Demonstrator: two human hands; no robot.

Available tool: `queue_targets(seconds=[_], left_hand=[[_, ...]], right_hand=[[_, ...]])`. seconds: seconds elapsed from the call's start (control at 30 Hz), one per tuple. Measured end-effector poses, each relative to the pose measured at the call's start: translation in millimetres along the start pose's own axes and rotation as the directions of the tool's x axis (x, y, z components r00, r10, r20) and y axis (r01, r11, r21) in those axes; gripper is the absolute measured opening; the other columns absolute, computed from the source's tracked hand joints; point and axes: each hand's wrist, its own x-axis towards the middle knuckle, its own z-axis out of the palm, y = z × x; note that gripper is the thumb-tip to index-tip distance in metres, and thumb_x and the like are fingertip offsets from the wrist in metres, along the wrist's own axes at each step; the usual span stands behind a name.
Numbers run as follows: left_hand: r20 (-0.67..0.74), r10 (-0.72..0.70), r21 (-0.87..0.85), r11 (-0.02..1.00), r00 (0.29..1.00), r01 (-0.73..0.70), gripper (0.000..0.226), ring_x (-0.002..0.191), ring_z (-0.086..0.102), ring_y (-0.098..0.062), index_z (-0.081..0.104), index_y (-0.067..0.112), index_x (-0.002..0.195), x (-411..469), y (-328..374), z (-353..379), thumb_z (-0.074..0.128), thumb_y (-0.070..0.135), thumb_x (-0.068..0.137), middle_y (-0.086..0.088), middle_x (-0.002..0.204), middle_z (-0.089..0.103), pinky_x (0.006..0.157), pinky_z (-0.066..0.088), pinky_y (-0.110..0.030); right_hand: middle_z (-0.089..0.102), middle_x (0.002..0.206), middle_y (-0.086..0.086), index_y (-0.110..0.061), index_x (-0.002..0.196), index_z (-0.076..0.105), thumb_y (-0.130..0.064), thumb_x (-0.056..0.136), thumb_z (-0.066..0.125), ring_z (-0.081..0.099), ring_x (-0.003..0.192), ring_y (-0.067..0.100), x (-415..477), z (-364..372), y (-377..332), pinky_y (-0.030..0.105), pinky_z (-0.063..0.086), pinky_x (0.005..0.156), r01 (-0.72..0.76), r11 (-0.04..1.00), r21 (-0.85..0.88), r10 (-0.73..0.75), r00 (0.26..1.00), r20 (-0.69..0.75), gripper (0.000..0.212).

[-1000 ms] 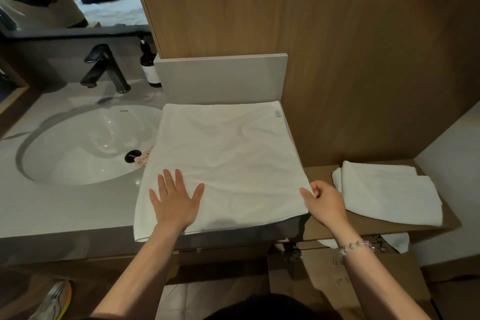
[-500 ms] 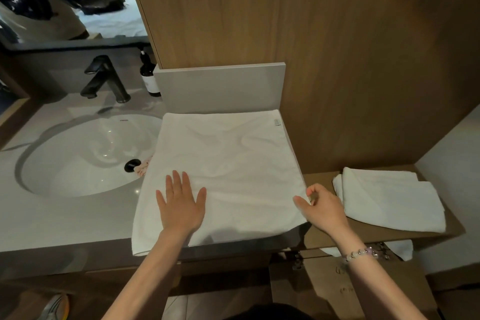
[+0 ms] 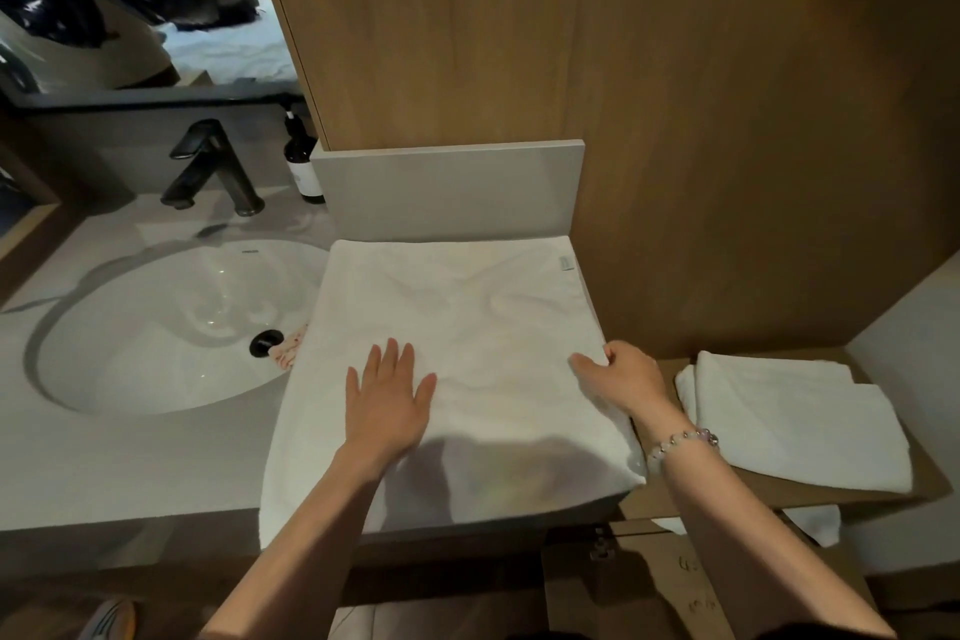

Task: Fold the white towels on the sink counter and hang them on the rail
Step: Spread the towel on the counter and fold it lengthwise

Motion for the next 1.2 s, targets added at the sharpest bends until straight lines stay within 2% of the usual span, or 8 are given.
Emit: queue_targets(seconds=[0.13,0.37,0.47,0.63,0.83,0.97,1.07,1.2], left_hand=[[0.092,-0.03,0.028,0.999,0.995,0.028,0.066,0.145,-0.015,-0.022,-0.004,0.022,0.151,2.3,-8.3,9.0,0.016,0.054,0.097,-0.002,0.158,-0.014,0.116,-0.008,-0.045],[0.13,-0.125,0.002,0.992,0.984,0.126,0.071,0.144,-0.02,-0.023,-0.009,0.021,0.15,11.2,-4.5,7.9,0.02,0.057,0.096,-0.006,0.156,-0.021,0.115,-0.01,-0.047],[0.108,-0.056,0.027,0.998,0.993,0.053,0.077,0.144,-0.019,-0.023,-0.007,0.02,0.15,23.4,-5.6,2.1,0.01,0.065,0.091,-0.005,0.157,-0.019,0.116,-0.009,-0.046],[0.163,0.057,0.116,0.99,0.985,-0.077,0.137,0.144,-0.02,-0.024,-0.007,0.024,0.15,45.9,-6.4,-5.6,-0.035,0.087,0.032,0.0,0.156,-0.019,0.114,-0.009,-0.048],[0.162,0.022,0.101,0.994,0.987,-0.038,0.11,0.144,-0.017,-0.024,-0.006,0.026,0.15,47.1,-10.3,-3.7,-0.009,0.09,0.061,0.0,0.156,-0.02,0.115,-0.004,-0.049],[0.046,0.022,0.039,0.999,0.999,-0.024,0.066,0.146,-0.006,-0.022,0.006,0.017,0.151,62.5,-3.5,-8.0,0.024,0.051,0.097,-0.005,0.159,-0.006,0.117,0.003,-0.04],[-0.012,0.123,0.026,0.992,0.992,-0.123,0.057,0.146,-0.004,-0.02,0.009,0.016,0.151,88.6,4.8,-9.8,0.021,0.041,0.101,-0.004,0.159,-0.001,0.117,0.001,-0.033],[0.029,0.139,0.084,0.987,0.99,-0.141,0.057,0.146,-0.006,-0.02,0.008,0.019,0.151,117.4,11.2,-7.5,0.015,0.043,0.1,-0.002,0.159,-0.002,0.117,-0.002,-0.039]], right_hand=[[0.055,0.091,0.008,-0.022,0.065,0.035,-0.034,0.091,0.055,0.057,0.098,0.033,19.3,13.8,-0.4,0.026,0.034,0.069,-0.034,0.999,0.011,0.036,0.979,-0.202,0.035],[0.063,0.11,0.014,-0.022,0.063,0.035,-0.03,0.09,0.054,0.056,0.098,0.032,34.6,10.3,-1.7,0.029,0.04,0.074,-0.089,0.995,-0.036,0.081,0.98,-0.181,0.035],[0.061,0.115,0.01,-0.016,0.083,0.053,-0.041,0.084,0.052,0.057,0.098,0.029,45.9,10.0,-17.8,0.033,0.048,0.081,-0.071,0.997,-0.021,0.066,0.983,-0.171,0.025],[0.052,0.128,0.014,-0.008,0.125,0.053,-0.038,0.094,0.048,0.053,0.114,0.033,69.9,12.6,-47.7,0.036,0.044,0.089,-0.033,0.999,-0.033,0.025,0.971,-0.237,0.044],[0.057,0.123,0.017,-0.006,0.117,0.056,-0.024,0.095,0.05,0.053,0.114,0.035,82.1,8.9,-36.8,0.038,0.043,0.092,-0.143,0.989,-0.025,0.132,0.96,-0.248,0.029],[0.053,0.125,0.013,-0.01,0.12,0.054,-0.018,0.089,0.049,0.05,0.115,0.029,88.4,22.3,-57.9,0.039,0.042,0.09,0.026,0.958,-0.285,-0.153,0.889,-0.431,0.032],[0.066,0.115,0.016,-0.006,0.109,0.067,-0.023,0.081,0.035,0.064,0.105,0.033,83.7,57.2,-88.6,0.046,0.052,0.08,0.396,0.818,-0.417,-0.5,0.848,-0.176,0.046],[0.064,0.123,0.007,-0.013,0.114,0.068,-0.036,0.084,0.029,0.062,0.113,0.024,80.9,96.1,-104.5,0.051,0.048,0.089,0.511,0.724,-0.464,-0.543,0.836,0.073,0.054]])
